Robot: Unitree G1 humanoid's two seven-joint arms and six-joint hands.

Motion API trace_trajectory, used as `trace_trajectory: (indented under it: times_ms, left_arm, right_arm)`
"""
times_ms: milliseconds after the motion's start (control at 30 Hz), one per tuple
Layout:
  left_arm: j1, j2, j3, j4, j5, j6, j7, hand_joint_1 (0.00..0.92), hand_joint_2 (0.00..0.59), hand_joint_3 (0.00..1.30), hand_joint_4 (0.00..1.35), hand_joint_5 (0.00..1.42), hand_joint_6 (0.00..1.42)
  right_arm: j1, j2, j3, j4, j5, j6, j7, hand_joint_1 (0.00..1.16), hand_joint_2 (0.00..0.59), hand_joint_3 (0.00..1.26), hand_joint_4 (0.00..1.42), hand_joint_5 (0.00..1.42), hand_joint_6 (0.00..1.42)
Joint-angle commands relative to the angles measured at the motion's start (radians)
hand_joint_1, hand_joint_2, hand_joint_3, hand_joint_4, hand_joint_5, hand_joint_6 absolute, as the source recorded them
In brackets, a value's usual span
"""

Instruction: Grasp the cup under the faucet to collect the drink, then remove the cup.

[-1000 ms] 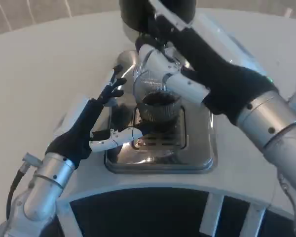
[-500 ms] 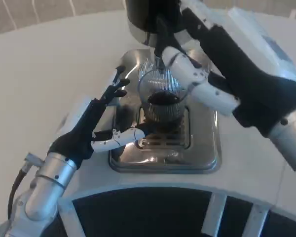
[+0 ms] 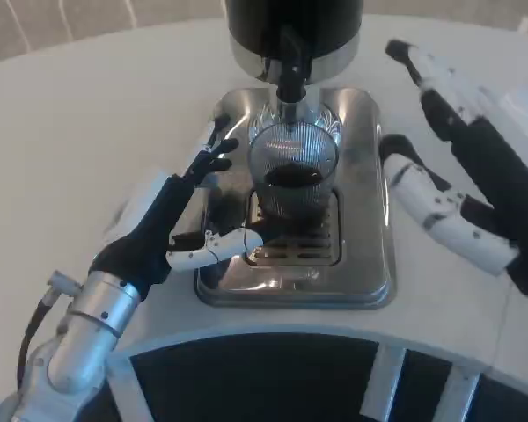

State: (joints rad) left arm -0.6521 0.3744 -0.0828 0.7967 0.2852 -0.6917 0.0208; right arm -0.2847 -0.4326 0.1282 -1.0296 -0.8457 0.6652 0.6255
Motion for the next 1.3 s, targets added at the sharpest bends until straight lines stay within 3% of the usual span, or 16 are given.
trace_trajectory:
  times_ms: [33, 233, 533, 833, 1300]
  left_arm:
    - [0.011, 0.007, 0.000, -0.006, 0.004, -0.003, 0.003, 0.433, 0.070, 0.00, 0.12, 0.20, 0.24]
    - [0.007, 0.009, 0.002, -0.002, -0.002, 0.000, -0.002, 0.433, 0.070, 0.00, 0.12, 0.21, 0.26]
    - [0.001, 0.005, 0.008, 0.002, -0.019, 0.005, -0.017, 0.433, 0.070, 0.00, 0.12, 0.21, 0.27]
    - [-0.025, -0.004, 0.008, 0.021, -0.025, 0.012, -0.022, 0.481, 0.083, 0.00, 0.11, 0.23, 0.31]
    - [-0.104, -0.017, -0.005, 0.128, -0.052, -0.036, -0.096, 0.485, 0.084, 0.00, 0.09, 0.27, 0.34]
  right_arm:
    - [0.091, 0.086, -0.017, -0.018, -0.065, -0.062, 0.053, 0.01, 0.543, 0.00, 0.00, 0.00, 0.00]
    - [0.185, 0.181, -0.021, -0.018, -0.141, -0.147, 0.117, 0.01, 0.543, 0.00, 0.00, 0.00, 0.00]
    - [0.277, 0.242, -0.015, -0.018, -0.205, -0.208, 0.182, 0.02, 0.544, 0.00, 0.00, 0.00, 0.00]
    - [0.386, 0.339, 0.008, -0.018, -0.262, -0.310, 0.199, 0.04, 0.569, 0.00, 0.00, 0.00, 0.00]
    - [0.455, 0.466, -0.053, -0.018, -0.285, -0.434, 0.251, 0.05, 0.586, 0.00, 0.00, 0.00, 0.00]
